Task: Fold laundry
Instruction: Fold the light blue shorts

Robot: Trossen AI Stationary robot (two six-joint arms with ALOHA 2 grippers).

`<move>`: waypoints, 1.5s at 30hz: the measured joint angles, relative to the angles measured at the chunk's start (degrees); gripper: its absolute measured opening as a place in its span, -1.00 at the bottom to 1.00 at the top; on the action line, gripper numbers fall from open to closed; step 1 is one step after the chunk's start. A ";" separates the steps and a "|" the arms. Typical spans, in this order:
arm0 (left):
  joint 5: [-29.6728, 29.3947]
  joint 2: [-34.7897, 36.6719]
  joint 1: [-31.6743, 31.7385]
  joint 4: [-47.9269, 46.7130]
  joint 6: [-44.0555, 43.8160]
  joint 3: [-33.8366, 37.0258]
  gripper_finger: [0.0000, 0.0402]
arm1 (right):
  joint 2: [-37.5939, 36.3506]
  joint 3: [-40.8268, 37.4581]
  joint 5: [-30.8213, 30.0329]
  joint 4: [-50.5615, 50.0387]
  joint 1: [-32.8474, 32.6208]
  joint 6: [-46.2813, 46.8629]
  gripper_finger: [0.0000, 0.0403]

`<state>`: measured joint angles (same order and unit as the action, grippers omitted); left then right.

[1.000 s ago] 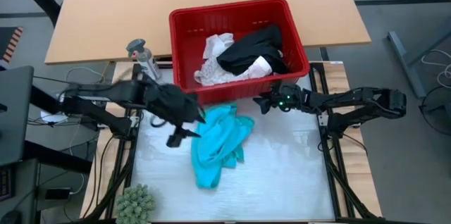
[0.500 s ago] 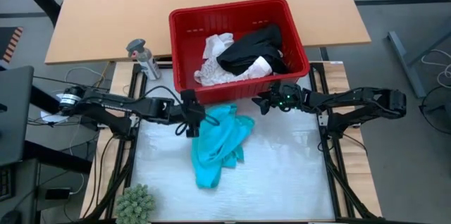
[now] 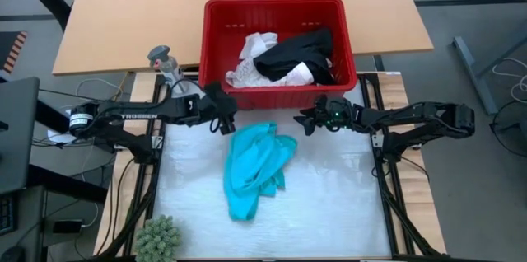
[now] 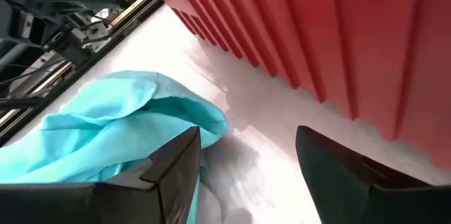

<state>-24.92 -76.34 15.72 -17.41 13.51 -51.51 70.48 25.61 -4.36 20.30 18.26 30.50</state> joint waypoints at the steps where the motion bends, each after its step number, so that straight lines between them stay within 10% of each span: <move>1: 0.23 -0.02 0.53 0.66 0.83 0.00 0.09 | 0.00 -0.01 -0.23 -0.01 0.30 -0.55 0.29; 25: 15.68 1.44 2.94 3.29 -7.70 -0.13 0.09 | 0.00 -0.02 -3.10 0.33 9.98 -3.82 0.29; 34: 27.53 6.30 -2.73 -0.45 -16.05 -1.06 0.09 | 0.00 -0.02 16.62 -0.28 6.50 -1.27 0.29; 45: 34.13 11.11 -7.74 -1.39 -21.26 -1.20 0.09 | 0.00 -0.07 16.04 -10.08 -1.28 2.48 0.29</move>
<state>9.21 -65.23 7.97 -18.81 -7.75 -52.71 70.48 25.54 11.68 10.22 16.98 32.97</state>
